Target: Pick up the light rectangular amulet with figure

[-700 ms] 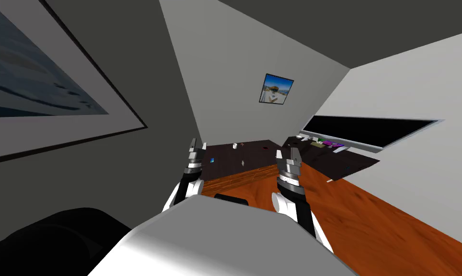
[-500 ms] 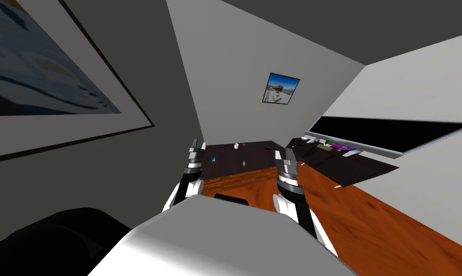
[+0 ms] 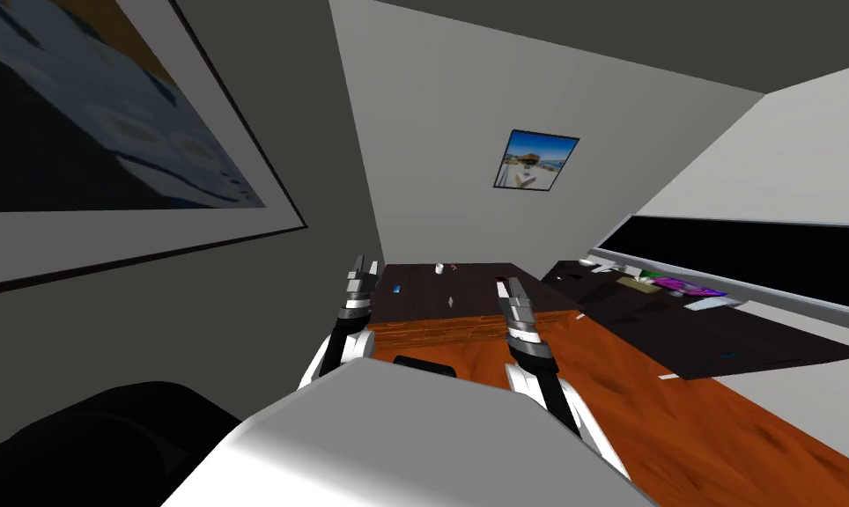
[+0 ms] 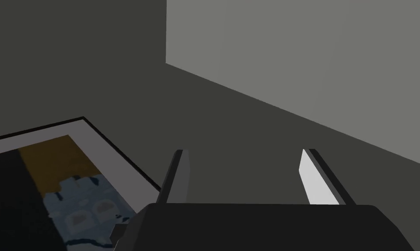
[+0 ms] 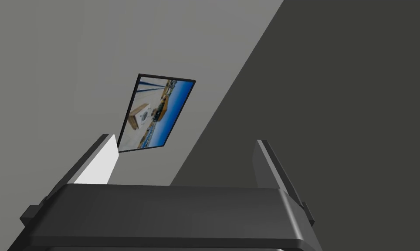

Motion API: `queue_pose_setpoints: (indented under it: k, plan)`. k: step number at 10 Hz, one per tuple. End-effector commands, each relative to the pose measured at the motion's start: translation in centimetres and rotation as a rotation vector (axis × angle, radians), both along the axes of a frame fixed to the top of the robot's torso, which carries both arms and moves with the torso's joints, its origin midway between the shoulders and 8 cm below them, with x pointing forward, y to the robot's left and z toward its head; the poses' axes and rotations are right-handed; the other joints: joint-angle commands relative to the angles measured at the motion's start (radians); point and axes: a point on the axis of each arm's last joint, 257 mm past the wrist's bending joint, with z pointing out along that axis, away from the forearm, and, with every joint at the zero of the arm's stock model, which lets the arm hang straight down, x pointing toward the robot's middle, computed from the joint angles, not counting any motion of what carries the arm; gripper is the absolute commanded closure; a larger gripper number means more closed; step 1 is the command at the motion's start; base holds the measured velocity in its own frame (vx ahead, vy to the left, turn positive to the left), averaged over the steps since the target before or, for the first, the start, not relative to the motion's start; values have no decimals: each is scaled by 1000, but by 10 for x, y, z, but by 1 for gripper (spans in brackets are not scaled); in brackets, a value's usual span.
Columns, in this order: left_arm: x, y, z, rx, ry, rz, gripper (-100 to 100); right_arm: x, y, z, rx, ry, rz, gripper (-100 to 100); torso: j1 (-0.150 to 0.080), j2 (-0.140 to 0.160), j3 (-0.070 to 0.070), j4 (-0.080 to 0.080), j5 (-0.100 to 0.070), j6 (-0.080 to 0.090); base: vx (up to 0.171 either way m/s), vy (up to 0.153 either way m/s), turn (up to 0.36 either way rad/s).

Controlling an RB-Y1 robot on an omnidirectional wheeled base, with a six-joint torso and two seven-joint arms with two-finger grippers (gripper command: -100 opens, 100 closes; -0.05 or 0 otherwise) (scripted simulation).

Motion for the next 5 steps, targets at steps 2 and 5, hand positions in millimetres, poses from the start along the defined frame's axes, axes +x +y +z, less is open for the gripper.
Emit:
queue_pose_setpoints:
  k: [2, 5]
  plan:
    - [0, 0, 0, 0, 0, 0, 0, 4, 6, -20, -38, 53, 22, -100, 1, 0, 0, 0, 0, 1, -20, -56, 175]
    - [0, 0, 0, 0, 0, 0, 0, 6, 11, -36, -85, 95, 35, -100, -1, 1, 0, 0, 0, 0, -23, -68, 187]
